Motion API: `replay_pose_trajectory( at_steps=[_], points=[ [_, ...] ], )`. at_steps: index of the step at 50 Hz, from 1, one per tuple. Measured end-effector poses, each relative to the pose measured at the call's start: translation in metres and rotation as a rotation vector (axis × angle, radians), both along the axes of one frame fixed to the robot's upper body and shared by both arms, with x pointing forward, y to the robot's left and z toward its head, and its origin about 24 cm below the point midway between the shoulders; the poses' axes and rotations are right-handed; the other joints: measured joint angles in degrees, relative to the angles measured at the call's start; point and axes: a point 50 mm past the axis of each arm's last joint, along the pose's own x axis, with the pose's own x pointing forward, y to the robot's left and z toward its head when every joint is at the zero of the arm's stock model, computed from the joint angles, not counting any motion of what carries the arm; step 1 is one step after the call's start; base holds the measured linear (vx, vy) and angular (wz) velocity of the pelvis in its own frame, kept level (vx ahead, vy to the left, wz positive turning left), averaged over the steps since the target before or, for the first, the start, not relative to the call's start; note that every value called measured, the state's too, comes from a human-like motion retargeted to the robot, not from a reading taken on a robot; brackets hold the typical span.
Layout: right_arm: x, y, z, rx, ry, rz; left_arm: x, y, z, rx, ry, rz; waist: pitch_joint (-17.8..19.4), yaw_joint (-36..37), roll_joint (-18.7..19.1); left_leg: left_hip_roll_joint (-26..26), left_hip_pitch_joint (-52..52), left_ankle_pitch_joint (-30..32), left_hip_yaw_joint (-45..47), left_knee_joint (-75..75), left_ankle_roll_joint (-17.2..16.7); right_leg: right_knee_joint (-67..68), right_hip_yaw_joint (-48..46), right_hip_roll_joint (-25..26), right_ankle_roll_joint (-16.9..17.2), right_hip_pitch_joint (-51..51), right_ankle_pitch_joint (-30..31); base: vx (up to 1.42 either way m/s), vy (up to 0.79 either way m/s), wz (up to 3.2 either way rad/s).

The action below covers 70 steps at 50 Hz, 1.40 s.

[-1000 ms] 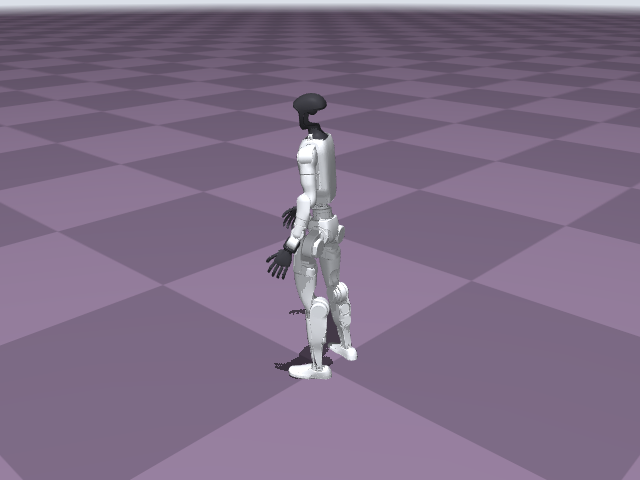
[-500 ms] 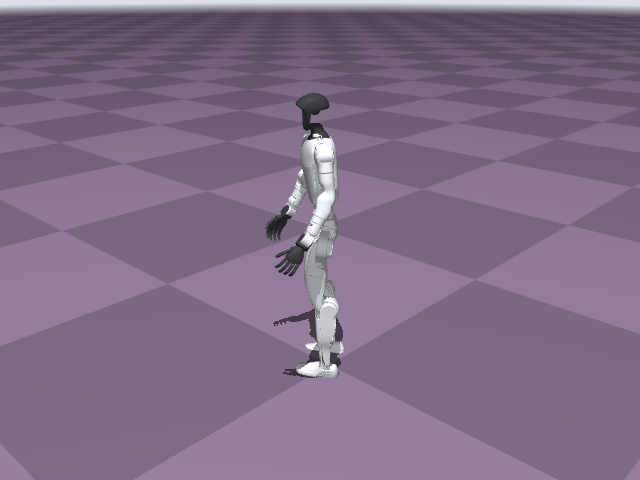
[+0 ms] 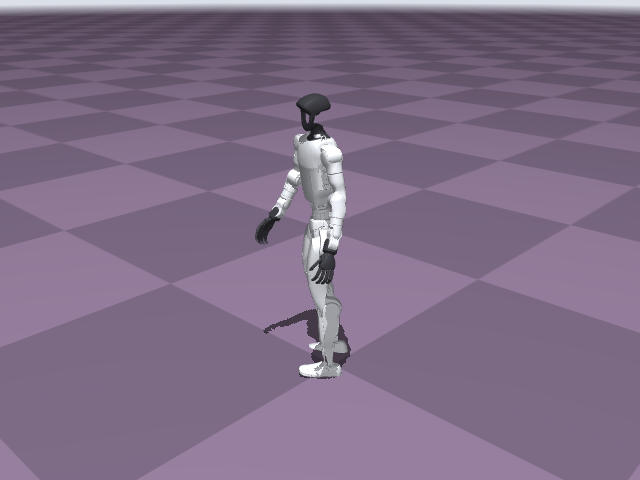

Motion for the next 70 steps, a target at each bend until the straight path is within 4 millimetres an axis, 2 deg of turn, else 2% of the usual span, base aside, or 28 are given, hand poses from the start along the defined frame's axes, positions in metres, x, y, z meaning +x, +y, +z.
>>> replay_pose_trajectory(
  at_steps=[7, 14, 19, 23, 27, 33, 37, 41, 45, 47, 50, 54, 60, 63, 67, 70],
  points=[
    [0.001, -0.006, 0.003, 0.010, -0.025, -0.043, 0.005, 0.001, 0.003, -0.003, -0.030, -0.006, -0.65, -0.09, -0.74, 0.05, -0.08, -0.43, 1.19, 0.00, -0.57, -0.86, 0.98, 0.13, 0.48, -0.24, 0.67, 0.01, 0.00, -0.02],
    [-0.006, -0.017, 0.004, 0.027, -0.054, -0.158, 0.030, -0.002, 0.011, 0.015, -0.100, -0.044, -0.06, -2.14, -0.91, 0.59, -0.12, -0.64, 3.95, 0.00, -0.55, -0.71, 3.51, 0.69, 0.66, -1.53, 1.64, -0.01, 0.03, -0.29],
    [-0.007, -0.019, 0.004, 0.016, -0.056, -0.172, 0.047, -0.004, 0.018, 0.036, -0.145, -0.101, 1.49, -5.00, -1.12, 1.68, 0.26, -0.98, 8.67, 0.00, -0.82, -0.20, 8.75, 2.18, 0.59, -3.60, 2.30, -0.05, 0.01, -0.85],
    [-0.005, -0.019, 0.005, 0.000, -0.056, -0.153, 0.056, -0.002, 0.023, 0.055, -0.160, -0.164, 2.60, -7.30, -0.99, 3.36, 0.68, -1.46, 14.63, 0.00, -1.43, 0.86, 8.29, 2.84, -0.17, -5.36, 1.04, -0.07, -0.01, -1.41],
    [-0.007, -0.022, 0.005, -0.022, -0.047, -0.150, 0.062, 0.001, 0.027, 0.083, -0.151, -0.211, 2.53, -9.00, -0.32, 5.37, 0.88, -2.02, 22.11, 0.05, -2.26, 3.04, -0.44, 1.54, -1.25, -6.29, -1.50, -0.06, -0.03, -1.73],
    [-0.021, -0.031, -0.001, -0.061, 0.006, -0.188, 0.067, 0.011, 0.032, 0.123, -0.146, -0.213, 0.73, -10.48, 0.39, 6.84, 1.36, -2.80, 33.90, 0.52, -3.03, 5.10, -9.59, -1.47, -0.81, -5.98, -3.64, -0.02, -0.07, -1.82],
    [-0.030, -0.035, -0.005, -0.075, 0.049, -0.215, 0.071, 0.020, 0.038, 0.148, -0.154, -0.187, -0.71, -10.57, -0.22, 7.16, 1.25, -3.78, 42.12, 2.79, -3.31, 4.81, -17.00, -5.02, -1.08, -5.14, -1.27, 0.01, -0.13, -1.88],
    [-0.038, -0.033, -0.009, -0.072, 0.087, -0.206, 0.070, 0.030, 0.041, 0.169, -0.156, -0.172, -1.75, -12.07, -1.34, 7.35, 2.01, -4.85, 49.17, 5.98, -2.39, 1.71, -13.64, -5.20, 0.72, -5.59, 2.13, 0.04, -0.19, -1.56],
    [-0.041, -0.030, -0.011, -0.062, 0.105, -0.183, 0.067, 0.035, 0.042, 0.174, -0.150, -0.152, -2.22, -14.37, -2.37, 7.71, 3.56, -5.92, 54.96, 9.12, 0.82, -1.01, -5.95, -3.98, 1.85, -6.30, 3.60, 0.06, -0.22, -1.49],
    [-0.040, -0.030, -0.010, -0.058, 0.101, -0.178, 0.065, 0.034, 0.040, 0.169, -0.148, -0.141, -2.05, -15.22, -2.88, 7.73, 3.82, -6.92, 53.40, 10.87, 2.71, -1.67, -2.02, -3.45, 1.94, -6.46, 4.07, 0.06, -0.20, -1.74],
    [-0.037, -0.032, -0.008, -0.054, 0.080, -0.185, 0.065, 0.029, 0.038, 0.155, -0.153, -0.135, -1.27, -15.58, -3.23, 7.48, 2.61, -8.78, 42.57, 13.87, 3.96, -2.14, 4.64, -1.85, 1.94, -6.45, 4.65, 0.07, -0.18, -2.11],
    [-0.031, -0.036, -0.003, -0.051, 0.030, -0.209, 0.071, 0.015, 0.037, 0.128, -0.193, -0.161, 0.40, -14.55, -2.36, 6.14, 0.36, -10.29, 22.66, 15.13, 2.22, -2.92, 14.26, 2.83, 1.94, -5.64, 6.16, 0.07, -0.16, -2.47],
    [-0.016, -0.040, 0.006, -0.048, -0.037, -0.230, 0.096, -0.008, 0.046, 0.089, -0.304, -0.234, 3.63, -13.52, -0.70, 4.91, 0.08, -8.08, 3.92, 10.78, 0.57, -4.68, 27.27, 10.12, 1.94, -3.18, 9.17, 0.03, -0.10, -2.35],
    [-0.011, -0.041, 0.008, -0.049, -0.051, -0.233, 0.107, -0.016, 0.052, 0.085, -0.343, -0.286, 4.43, -15.00, -0.31, 5.71, 0.38, -6.34, 4.00, 11.14, -0.10, -5.88, 32.10, 12.40, 1.94, -2.44, 10.42, -0.02, -0.01, -1.76],
    [-0.006, -0.039, 0.009, -0.038, -0.062, -0.241, 0.124, -0.022, 0.061, 0.103, -0.367, -0.383, 5.00, -18.24, -0.18, 7.61, 1.75, -6.82, 11.43, 10.70, -0.33, -8.40, 36.08, 13.95, 1.94, -2.33, 11.35, -0.07, 0.03, -1.37],
    [-0.007, -0.035, 0.007, -0.017, -0.059, -0.258, 0.136, -0.023, 0.067, 0.138, -0.351, -0.469, 4.84, -19.71, 0.03, 7.90, 2.70, -5.88, 17.15, 7.59, -0.73, -9.16, 31.13, 12.51, 1.94, -4.33, 10.38, -0.16, 0.16, -1.54]
  ],
)
